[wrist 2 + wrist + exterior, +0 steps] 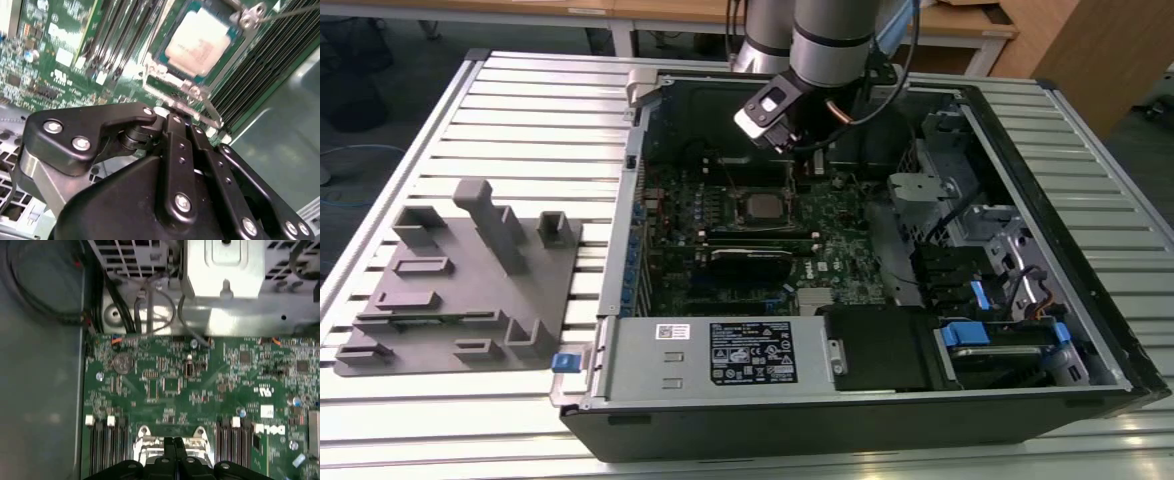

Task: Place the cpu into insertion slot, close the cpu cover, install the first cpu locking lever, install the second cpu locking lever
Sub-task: 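Close the cpu cover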

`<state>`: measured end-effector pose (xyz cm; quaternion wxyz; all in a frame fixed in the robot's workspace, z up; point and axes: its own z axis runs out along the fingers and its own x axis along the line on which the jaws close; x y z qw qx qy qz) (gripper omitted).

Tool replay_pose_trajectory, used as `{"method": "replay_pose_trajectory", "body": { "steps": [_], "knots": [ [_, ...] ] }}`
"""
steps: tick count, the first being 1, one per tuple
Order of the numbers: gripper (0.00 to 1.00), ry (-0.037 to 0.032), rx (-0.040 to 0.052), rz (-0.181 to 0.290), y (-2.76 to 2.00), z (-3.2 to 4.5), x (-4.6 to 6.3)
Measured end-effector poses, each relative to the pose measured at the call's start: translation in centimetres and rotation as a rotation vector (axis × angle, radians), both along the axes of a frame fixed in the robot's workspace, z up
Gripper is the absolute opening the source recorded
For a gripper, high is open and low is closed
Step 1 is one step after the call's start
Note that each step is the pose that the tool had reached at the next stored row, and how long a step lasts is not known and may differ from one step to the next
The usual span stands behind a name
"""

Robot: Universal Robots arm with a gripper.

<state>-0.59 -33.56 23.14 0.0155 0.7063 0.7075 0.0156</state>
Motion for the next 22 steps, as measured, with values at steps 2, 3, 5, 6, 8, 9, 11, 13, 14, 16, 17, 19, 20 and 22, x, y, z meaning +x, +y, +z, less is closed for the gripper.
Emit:
{"method": "replay_pose_trajectory", "body": {
  "steps": [2, 3, 5, 6, 8, 9, 11, 13, 14, 16, 17, 19, 20, 22],
  "knots": [
    [0.1, -0.0003, 0.0001, 0.0, 0.0, -0.01, -0.52],
    [0.1, -0.0005, 0.0002, 0.0, 0.0, -0.02, -0.72],
    [0.1, -0.0004, 0.0001, 0.0, 0.0, -0.02, -0.8],
    [0.1, -0.0004, 0.0001, 0.0, 0.0, -0.01, -0.81],
    [0.1, -0.0004, 0.0002, 0.0, 0.0, -0.02, -0.83],
    [0.1, -0.0004, 0.0001, 0.0, 0.0, -0.01, -0.83],
    [0.1, 0.0003, 0.0002, 0.0, 0.0, -0.01, -0.85],
    [0.1, 0.0143, 0.0004, 0.0, 0.0, -0.05, -0.85],
    [0.1, 0.0221, 0.0002, 0.0, 0.0, -0.07, -0.85],
    [0.1, 0.0359, 0.0001, 0.0, 0.0, -0.1, -0.84],
    [0.1, 0.0387, -0.0002, 0.0, -0.01, -0.09, -0.85],
    [0.1, 0.0394, -0.0001, 0.0, 0.0, -0.09, -0.85],
    [0.1, 0.0397, 0.0, 0.0, 0.0, -0.1, -0.85],
    [0.1, 0.0402, 0.0001, 0.0, 0.0, -0.1, -0.85]
  ]
}}
